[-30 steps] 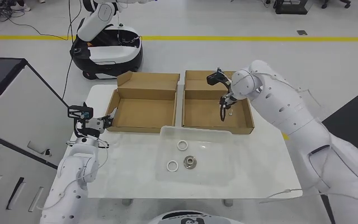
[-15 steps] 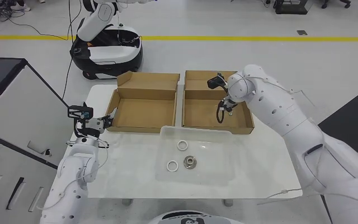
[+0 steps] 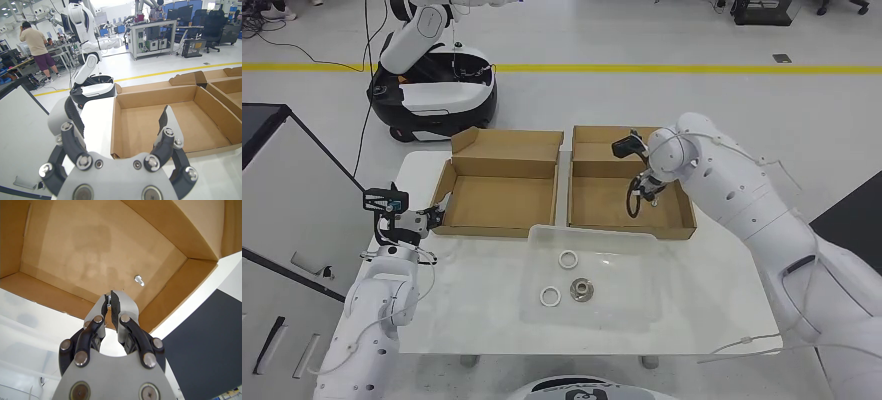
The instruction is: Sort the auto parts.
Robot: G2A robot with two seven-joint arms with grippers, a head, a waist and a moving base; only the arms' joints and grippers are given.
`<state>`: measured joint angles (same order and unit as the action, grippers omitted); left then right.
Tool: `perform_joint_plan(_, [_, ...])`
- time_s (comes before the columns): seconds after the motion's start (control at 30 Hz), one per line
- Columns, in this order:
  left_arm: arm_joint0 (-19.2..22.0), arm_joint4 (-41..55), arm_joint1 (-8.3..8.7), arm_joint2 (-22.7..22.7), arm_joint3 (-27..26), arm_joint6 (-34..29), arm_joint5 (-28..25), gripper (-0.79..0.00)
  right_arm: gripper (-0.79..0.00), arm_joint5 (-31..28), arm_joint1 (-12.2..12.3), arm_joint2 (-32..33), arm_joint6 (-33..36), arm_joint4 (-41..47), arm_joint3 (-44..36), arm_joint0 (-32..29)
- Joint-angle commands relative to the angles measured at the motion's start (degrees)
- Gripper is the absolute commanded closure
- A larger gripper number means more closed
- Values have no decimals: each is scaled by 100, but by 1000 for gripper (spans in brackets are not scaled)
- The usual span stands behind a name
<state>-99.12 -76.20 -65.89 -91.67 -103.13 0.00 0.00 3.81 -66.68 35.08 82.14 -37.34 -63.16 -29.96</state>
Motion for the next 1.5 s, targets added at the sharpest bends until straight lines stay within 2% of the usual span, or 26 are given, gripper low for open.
perform_joint_plan(0.0, [0, 0, 0, 0, 0, 0, 0, -785, 0, 2, 0, 2, -5, 0, 0, -1])
perform_joint_plan(1.43, [0, 0, 0, 0, 0, 0, 0, -785, 0, 2, 0, 2, -5, 0, 0, -1])
perform_joint_plan(1.47, [0, 0, 0, 0, 0, 0, 0, -785, -95, 2, 0, 2, -5, 0, 0, -1])
